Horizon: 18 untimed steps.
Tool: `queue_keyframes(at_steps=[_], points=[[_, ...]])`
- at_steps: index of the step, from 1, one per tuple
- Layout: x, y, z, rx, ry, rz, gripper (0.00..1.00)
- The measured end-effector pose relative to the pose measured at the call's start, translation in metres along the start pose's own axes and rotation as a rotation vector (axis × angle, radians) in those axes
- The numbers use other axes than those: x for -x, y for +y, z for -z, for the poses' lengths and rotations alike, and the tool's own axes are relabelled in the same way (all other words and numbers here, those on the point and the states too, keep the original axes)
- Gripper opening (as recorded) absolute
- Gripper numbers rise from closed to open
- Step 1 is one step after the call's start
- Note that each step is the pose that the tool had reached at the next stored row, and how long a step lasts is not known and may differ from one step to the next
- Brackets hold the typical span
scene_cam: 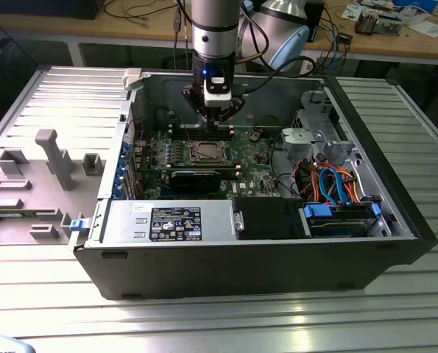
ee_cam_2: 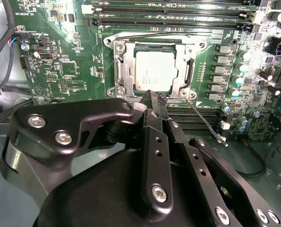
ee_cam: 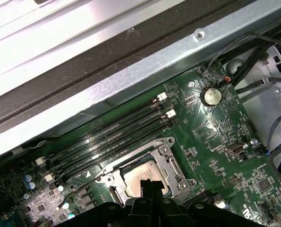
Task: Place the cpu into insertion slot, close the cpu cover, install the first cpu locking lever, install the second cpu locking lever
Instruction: 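Install the first cpu locking lever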
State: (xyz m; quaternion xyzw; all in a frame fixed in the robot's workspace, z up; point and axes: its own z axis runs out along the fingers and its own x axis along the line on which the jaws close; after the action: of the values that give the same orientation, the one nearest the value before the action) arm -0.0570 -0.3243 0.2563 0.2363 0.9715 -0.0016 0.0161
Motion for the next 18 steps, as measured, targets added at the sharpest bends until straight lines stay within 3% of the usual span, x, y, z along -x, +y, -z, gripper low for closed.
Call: queue_keyframes(at_steps=[18], points=[[0.0, 0.0, 0.0, 0.0012, 0.0002, 0.036, 0.11]])
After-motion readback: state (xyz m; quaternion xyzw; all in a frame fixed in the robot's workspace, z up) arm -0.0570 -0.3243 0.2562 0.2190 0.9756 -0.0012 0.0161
